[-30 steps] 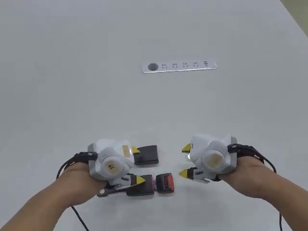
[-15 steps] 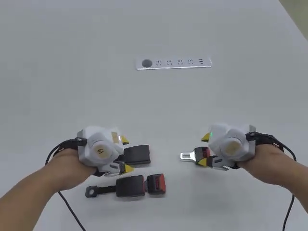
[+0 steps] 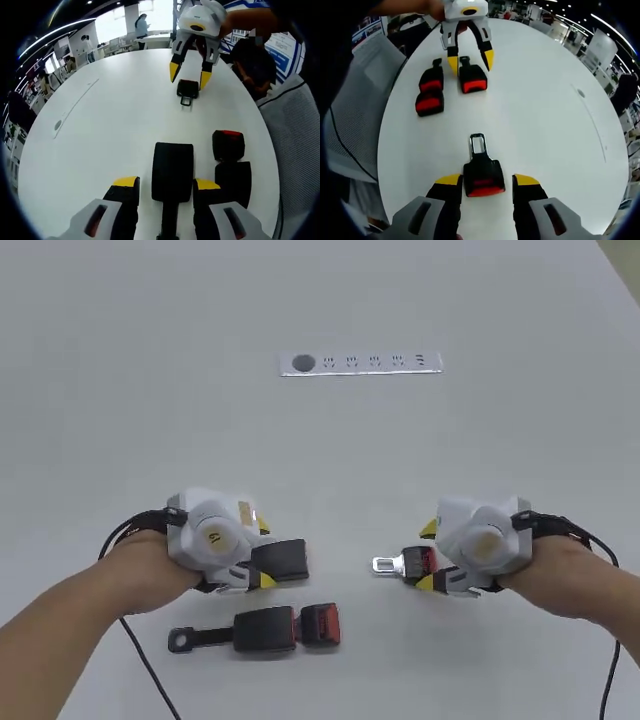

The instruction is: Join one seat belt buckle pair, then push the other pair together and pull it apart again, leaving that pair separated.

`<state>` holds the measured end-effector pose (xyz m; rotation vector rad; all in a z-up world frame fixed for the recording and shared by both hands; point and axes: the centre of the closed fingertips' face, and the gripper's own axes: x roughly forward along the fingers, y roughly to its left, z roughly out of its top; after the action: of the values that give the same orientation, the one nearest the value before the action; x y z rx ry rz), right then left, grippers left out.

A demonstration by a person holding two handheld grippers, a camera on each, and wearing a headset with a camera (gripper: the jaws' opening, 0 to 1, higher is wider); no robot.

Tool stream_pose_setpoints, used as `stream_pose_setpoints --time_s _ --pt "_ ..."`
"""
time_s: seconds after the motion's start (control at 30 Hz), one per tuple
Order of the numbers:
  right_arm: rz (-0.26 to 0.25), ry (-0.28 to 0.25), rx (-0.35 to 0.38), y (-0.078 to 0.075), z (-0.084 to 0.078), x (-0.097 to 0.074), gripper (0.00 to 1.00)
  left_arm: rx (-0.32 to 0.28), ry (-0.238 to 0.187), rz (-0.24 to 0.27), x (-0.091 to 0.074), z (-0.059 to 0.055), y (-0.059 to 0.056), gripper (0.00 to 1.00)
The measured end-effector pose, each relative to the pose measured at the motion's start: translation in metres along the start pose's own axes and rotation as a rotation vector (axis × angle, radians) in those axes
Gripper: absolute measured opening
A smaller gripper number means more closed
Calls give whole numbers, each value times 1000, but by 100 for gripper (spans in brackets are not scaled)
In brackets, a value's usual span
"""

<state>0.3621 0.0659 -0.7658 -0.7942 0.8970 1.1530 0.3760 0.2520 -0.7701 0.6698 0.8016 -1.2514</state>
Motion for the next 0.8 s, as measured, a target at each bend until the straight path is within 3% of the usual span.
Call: stream_pose_setpoints --time_s 0.27,0.8 --pt "57 22 -20 7 -6 9 33 9 16 -31 5 -3 -4 38" --pt "91 61 -61 9 -6 11 33 46 18 -66 9 -4 -8 34"
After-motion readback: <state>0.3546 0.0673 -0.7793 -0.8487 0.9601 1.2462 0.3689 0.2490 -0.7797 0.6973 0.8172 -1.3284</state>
